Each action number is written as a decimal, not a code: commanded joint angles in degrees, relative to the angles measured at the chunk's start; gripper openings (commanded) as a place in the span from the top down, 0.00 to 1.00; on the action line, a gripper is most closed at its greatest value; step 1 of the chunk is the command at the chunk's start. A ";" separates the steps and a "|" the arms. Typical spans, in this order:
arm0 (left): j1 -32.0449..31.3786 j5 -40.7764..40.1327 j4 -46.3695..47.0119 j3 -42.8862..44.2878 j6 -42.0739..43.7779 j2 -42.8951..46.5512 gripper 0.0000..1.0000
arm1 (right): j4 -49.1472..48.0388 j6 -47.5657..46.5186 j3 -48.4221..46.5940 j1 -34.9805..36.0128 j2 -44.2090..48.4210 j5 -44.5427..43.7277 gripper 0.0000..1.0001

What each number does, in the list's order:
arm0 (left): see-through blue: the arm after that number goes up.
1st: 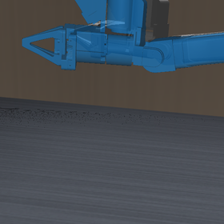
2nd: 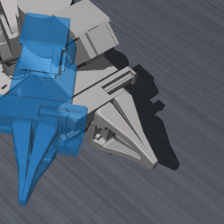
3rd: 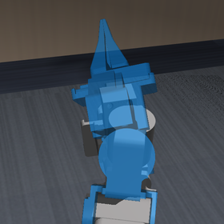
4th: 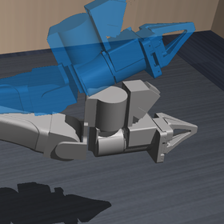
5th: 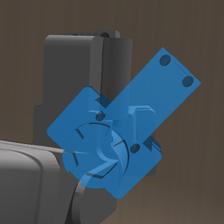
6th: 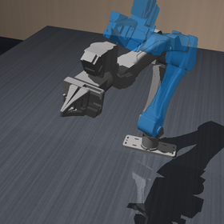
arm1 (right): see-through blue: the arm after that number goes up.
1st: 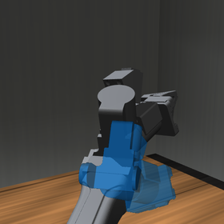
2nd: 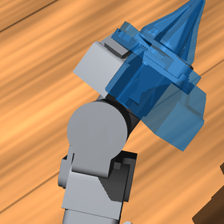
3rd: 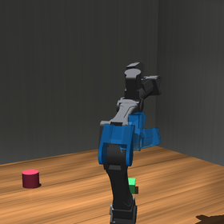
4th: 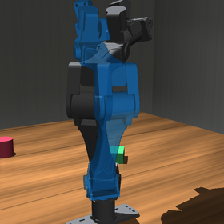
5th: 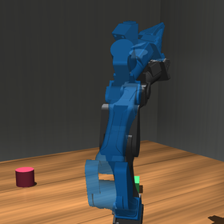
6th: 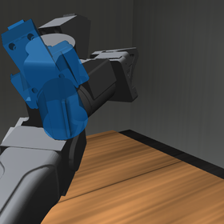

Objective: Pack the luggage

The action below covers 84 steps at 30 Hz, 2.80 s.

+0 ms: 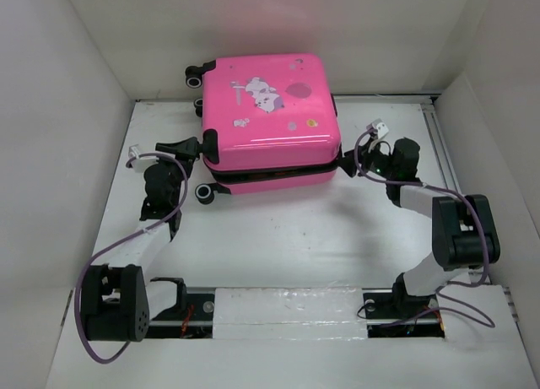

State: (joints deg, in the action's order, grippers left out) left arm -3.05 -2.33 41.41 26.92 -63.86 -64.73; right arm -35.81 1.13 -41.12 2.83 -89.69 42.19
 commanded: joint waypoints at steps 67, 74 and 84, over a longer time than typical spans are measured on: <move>-3.28 9.44 17.29 -4.67 -2.41 -5.66 1.00 | -1.06 3.44 8.60 17.36 8.38 -18.58 1.00; -3.28 14.62 22.04 -5.82 -5.67 -8.74 1.00 | 7.58 5.64 7.47 38.18 13.40 -34.86 1.00; -11.52 17.53 24.07 -5.21 -7.34 -8.13 1.00 | 7.08 5.11 -5.88 45.68 1.56 -32.09 1.00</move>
State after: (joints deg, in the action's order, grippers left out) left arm -7.01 3.05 59.22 20.97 -73.36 -73.76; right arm -24.34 5.23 -41.04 43.92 -84.90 2.52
